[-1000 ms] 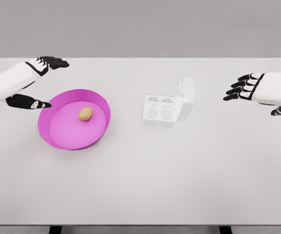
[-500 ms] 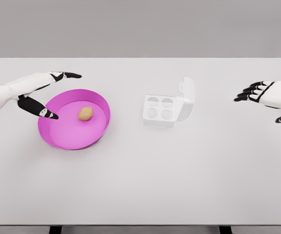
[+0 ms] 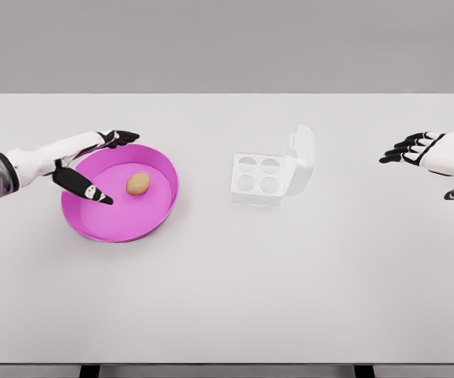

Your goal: Pack egg into the box and close the box lid

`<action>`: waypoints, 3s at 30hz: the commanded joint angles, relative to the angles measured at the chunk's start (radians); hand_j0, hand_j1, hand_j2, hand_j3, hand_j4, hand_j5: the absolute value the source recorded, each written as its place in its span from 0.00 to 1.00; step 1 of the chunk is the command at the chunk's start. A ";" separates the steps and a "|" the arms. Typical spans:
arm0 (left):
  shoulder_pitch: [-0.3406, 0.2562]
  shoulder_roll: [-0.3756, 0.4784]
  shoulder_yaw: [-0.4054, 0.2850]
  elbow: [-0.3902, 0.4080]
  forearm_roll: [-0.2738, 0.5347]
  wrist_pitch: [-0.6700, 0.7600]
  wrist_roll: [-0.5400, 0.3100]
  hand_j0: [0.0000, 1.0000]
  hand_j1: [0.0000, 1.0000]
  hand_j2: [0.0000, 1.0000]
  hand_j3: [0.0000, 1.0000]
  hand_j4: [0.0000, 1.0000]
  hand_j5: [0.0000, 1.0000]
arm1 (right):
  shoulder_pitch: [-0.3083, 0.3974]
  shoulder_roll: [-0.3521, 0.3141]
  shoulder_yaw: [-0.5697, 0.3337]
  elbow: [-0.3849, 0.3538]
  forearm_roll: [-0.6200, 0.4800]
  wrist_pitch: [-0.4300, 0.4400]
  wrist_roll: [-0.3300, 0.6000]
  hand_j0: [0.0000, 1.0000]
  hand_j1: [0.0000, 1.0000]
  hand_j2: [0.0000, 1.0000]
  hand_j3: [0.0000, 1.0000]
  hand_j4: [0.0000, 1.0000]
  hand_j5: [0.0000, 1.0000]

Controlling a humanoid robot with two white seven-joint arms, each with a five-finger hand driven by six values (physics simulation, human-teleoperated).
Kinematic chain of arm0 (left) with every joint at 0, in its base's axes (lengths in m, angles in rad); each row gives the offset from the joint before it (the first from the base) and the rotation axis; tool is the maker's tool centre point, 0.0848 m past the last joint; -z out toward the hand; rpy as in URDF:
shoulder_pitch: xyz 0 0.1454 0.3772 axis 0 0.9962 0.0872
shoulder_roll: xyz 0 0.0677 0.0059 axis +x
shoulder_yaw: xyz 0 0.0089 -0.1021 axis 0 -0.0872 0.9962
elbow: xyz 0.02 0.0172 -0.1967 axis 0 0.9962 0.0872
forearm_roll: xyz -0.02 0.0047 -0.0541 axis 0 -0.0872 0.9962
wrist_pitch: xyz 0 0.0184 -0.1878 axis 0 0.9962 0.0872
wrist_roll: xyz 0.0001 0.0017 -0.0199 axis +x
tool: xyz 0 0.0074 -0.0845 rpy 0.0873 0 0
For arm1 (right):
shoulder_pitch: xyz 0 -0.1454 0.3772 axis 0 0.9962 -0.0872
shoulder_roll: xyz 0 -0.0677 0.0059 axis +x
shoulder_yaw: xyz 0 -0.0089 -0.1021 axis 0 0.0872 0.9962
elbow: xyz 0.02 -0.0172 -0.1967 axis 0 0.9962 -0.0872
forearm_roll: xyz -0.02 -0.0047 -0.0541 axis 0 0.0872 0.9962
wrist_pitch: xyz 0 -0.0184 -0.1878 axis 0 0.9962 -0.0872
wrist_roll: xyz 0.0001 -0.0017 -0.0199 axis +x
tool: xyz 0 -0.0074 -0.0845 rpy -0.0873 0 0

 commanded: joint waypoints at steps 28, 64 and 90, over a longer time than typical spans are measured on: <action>0.014 -0.183 0.009 0.006 -0.302 0.098 0.000 0.91 0.91 0.91 0.91 0.91 0.91 | 0.021 0.021 -0.009 -0.009 -0.005 0.003 0.000 1.00 1.00 1.00 1.00 1.00 1.00; 0.078 -0.184 0.083 -0.094 -0.450 0.103 0.000 0.82 0.82 0.82 0.82 0.82 0.82 | 0.041 0.031 -0.007 -0.012 -0.004 0.003 0.000 1.00 1.00 1.00 1.00 1.00 1.00; 0.120 -0.244 0.068 -0.116 -0.715 0.101 0.000 0.81 0.81 0.81 0.81 0.81 0.81 | 0.045 0.036 -0.006 -0.009 -0.004 0.003 0.000 1.00 1.00 1.00 1.00 1.00 1.00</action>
